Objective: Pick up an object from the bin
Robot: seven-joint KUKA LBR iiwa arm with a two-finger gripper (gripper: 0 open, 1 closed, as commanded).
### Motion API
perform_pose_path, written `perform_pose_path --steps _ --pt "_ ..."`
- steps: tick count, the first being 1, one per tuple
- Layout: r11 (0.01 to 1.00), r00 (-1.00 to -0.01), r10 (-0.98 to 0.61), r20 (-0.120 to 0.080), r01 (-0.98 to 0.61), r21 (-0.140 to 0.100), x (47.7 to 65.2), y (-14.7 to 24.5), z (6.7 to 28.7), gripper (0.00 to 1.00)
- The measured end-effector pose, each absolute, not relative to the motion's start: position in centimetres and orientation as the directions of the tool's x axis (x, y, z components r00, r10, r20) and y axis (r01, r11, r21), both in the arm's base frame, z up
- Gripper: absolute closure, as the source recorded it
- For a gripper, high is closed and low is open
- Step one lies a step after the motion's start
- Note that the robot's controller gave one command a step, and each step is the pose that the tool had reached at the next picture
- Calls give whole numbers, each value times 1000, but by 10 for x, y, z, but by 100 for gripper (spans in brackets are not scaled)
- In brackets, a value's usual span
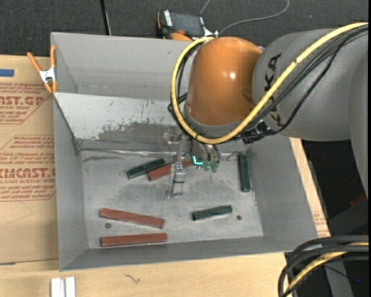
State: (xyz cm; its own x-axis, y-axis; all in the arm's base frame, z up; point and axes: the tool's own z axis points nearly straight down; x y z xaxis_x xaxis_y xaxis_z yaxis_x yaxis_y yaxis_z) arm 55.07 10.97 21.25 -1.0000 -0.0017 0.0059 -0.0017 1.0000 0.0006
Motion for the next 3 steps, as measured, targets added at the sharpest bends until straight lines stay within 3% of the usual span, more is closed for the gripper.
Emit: perform_pose_path --steps 1,2,3 --pt "997 -997 -75 4 -75 -1 590 107 87 0" --pt "962 -962 -274 0 -274 0 592 111 69 0" --pt "972 -972 -236 -1 -236 2 585 116 70 0"
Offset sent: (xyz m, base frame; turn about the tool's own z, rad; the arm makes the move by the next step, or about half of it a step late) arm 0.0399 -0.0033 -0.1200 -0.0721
